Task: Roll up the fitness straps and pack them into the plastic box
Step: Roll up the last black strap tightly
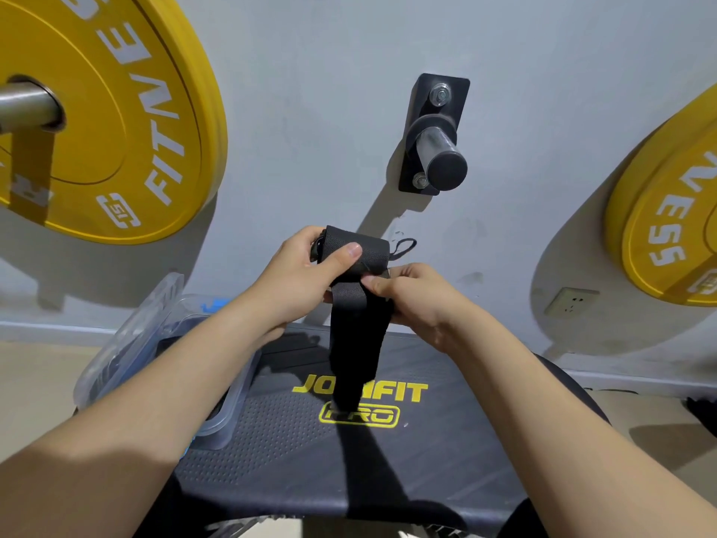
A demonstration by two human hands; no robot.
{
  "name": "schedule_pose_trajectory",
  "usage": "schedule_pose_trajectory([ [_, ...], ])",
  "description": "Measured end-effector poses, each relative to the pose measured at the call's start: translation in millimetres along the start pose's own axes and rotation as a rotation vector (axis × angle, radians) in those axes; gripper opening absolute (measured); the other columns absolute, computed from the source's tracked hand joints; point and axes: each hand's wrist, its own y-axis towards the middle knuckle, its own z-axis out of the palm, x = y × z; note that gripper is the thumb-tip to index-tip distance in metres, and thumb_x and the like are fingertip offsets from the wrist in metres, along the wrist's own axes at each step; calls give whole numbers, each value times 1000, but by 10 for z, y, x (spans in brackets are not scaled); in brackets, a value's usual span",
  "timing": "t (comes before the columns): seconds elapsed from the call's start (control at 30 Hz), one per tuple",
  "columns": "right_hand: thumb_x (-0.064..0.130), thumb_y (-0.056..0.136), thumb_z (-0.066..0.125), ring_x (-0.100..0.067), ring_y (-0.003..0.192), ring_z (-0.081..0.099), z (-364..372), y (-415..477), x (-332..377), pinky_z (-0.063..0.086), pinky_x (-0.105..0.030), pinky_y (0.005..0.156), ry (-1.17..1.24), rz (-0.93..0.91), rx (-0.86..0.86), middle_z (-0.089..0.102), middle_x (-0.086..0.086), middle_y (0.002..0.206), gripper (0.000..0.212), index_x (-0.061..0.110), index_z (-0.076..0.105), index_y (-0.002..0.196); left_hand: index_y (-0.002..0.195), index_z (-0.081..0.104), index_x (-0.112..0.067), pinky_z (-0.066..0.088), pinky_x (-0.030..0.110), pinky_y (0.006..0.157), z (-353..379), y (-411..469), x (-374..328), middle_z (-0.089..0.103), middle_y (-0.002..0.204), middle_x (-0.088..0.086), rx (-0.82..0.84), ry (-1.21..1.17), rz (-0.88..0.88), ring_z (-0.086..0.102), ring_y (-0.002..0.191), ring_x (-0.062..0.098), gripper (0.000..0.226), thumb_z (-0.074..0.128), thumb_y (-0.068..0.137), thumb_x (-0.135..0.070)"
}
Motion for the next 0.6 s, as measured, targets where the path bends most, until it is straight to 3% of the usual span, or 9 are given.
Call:
schedule_pose_trajectory([
  [0.13, 22, 104, 68, -36, 104, 78, 46, 38, 10, 59, -51, 105, -40, 12, -34, 80, -22, 109, 30, -5, 76, 114, 132, 59, -19, 64, 56, 93, 58, 3, 18, 75, 122, 5, -96, 47, 8, 76, 112, 29, 33, 71, 105, -32],
  [0.23, 30, 103, 70, -35, 100, 76, 109, 48, 15, 55, -57, 108, -70, 3, -70, 78, -26, 115, 40, -8, 75, 114, 130, 54, -22, 62, 59, 91, 94, 23, 30, 71, 118, 5, -161, 101, 41, 74, 105, 30, 32, 71, 105, -30],
  [0.3, 33, 102, 71, -28, 90, 73, 140, 62, 10, 59, -52, 102, -105, -2, -89, 79, -24, 111, 42, -7, 75, 112, 128, 54, -22, 62, 55, 86, 104, 33, 37, 71, 114, 4, -190, 123, 65, 73, 96, 27, 30, 72, 104, -26],
  [0.37, 38, 101, 72, -22, 80, 72, 152, 79, 1, 62, -38, 82, -124, -11, -110, 81, -14, 93, 43, -5, 76, 102, 126, 55, -22, 62, 56, 92, 108, 38, 45, 70, 116, 4, -212, 119, 74, 72, 105, 29, 29, 73, 103, -20],
  [0.43, 40, 99, 75, -16, 68, 71, 162, 76, 1, 56, -27, 66, -118, -24, -131, 76, -5, 78, 39, 2, 77, 88, 124, 58, -24, 61, 57, 96, 104, 33, 37, 68, 118, 4, -227, 124, 84, 70, 110, 27, 30, 75, 101, -15],
  [0.53, 40, 97, 76, -19, 69, 64, 179, 68, 9, 50, -32, 71, -101, -38, -143, 66, -7, 76, 30, 13, 71, 86, 121, 61, -25, 58, 54, 93, 71, 25, -9, 70, 111, 2, -210, 252, 174, 68, 103, 30, 33, 79, 96, -13],
  [0.6, 39, 97, 75, -21, 71, 61, 172, 70, 7, 49, -34, 75, -54, -11, -134, 63, -4, 74, 32, 18, 66, 75, 117, 63, -22, 58, 52, 90, 49, 16, -56, 72, 107, -2, -184, 304, 244, 69, 100, 27, 34, 83, 92, -10],
])
